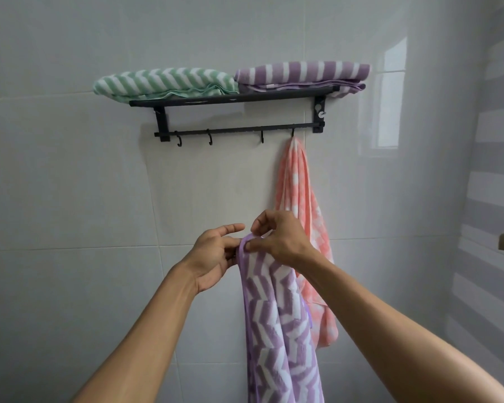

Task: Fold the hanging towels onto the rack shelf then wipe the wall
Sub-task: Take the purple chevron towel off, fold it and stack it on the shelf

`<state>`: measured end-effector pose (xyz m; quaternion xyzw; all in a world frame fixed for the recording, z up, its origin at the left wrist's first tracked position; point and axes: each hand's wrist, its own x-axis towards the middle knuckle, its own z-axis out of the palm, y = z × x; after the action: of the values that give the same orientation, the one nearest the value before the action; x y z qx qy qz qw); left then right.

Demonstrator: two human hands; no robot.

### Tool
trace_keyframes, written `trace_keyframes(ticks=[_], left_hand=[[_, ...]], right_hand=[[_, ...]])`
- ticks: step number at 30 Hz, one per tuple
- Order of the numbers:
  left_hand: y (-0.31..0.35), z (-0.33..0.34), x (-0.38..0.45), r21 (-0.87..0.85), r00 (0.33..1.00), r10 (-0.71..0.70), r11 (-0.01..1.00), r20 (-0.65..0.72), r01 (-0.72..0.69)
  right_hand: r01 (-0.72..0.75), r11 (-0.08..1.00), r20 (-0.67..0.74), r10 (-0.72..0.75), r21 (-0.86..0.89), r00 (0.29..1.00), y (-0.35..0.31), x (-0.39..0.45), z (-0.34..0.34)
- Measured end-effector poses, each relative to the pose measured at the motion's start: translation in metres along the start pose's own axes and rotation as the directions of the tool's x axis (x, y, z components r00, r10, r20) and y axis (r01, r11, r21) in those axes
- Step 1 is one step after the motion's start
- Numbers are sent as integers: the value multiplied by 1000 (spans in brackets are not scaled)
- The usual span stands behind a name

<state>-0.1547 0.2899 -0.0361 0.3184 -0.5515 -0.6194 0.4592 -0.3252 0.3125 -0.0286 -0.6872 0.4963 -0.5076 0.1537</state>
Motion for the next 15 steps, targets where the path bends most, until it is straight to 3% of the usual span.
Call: trace_keyframes(ticks=[5, 8, 11, 15], left_hand=[[-3, -6, -3, 172, 996, 39, 984, 77, -52], [1, -8, -4, 272, 995, 69, 959, 65, -84], [11, -15, -3, 365, 991, 133, 922, 14, -129], [30, -38, 0, 455, 945, 292, 868, -147, -198]], right_hand=[[-69, 994, 23, 67, 89, 997, 4, 2, -2], [-230, 951, 190, 191, 208, 963, 11, 0, -8], [-377, 914, 429, 285, 148, 857, 24, -7, -19], [-423, 894, 651, 409, -147, 639, 38, -25, -30]])
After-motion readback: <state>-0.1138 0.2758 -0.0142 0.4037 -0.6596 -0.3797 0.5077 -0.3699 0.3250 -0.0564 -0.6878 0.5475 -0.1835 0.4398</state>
